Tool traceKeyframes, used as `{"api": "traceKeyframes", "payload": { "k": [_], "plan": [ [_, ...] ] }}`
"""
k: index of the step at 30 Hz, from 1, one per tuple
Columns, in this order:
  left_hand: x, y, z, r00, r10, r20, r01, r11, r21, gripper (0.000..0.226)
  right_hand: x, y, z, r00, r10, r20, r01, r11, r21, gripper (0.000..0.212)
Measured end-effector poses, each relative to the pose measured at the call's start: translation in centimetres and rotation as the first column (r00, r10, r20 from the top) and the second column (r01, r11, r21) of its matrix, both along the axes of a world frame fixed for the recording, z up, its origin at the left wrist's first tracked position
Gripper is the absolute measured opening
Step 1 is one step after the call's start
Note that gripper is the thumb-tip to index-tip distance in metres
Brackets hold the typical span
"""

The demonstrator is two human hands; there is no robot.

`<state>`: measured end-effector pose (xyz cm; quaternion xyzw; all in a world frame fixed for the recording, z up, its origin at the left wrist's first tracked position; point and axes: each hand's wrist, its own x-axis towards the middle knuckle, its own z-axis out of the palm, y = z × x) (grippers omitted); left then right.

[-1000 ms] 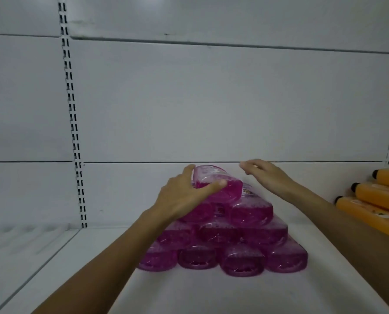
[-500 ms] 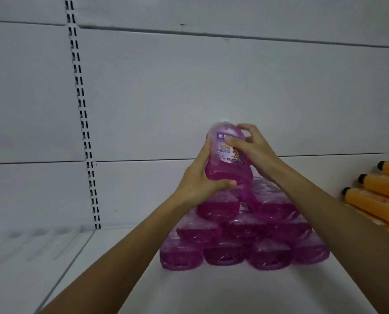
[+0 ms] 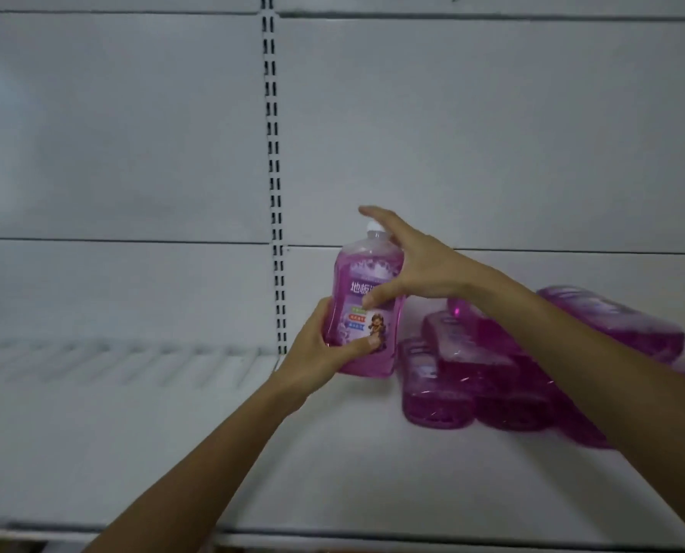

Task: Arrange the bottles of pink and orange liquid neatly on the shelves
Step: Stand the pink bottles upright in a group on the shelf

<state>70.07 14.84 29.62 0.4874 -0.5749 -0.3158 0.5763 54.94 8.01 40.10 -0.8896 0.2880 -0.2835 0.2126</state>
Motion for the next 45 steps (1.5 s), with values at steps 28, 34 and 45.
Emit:
{"api": "traceKeyframes", "payload": {
  "k": [28, 34, 45],
  "plan": [
    [2.6, 1.4, -6.1, 0.324, 0.19, 0.927, -0.496, 0.868, -0.004, 0.043, 11.2, -4.3, -7.8, 0.93, -0.347, -0.119, 0.28, 0.881, -0.382, 0.11],
    [0.8, 1.8, -4.3, 0.46, 0.291, 0.839, -0.364, 0.924, -0.121, 0.044, 4.4, -2.7, -3.5, 0.907, -0.413, -0.084, 0.363, 0.866, -0.344, 0.087],
    [-10.6, -1.8, 3.4, 0.761, 0.09, 0.643, -0.141, 0.99, 0.029, 0.087, -10.5, -5.7, -1.0, 0.774, -0.554, -0.306, 0.578, 0.816, -0.015, 0.067]
  ]
}}
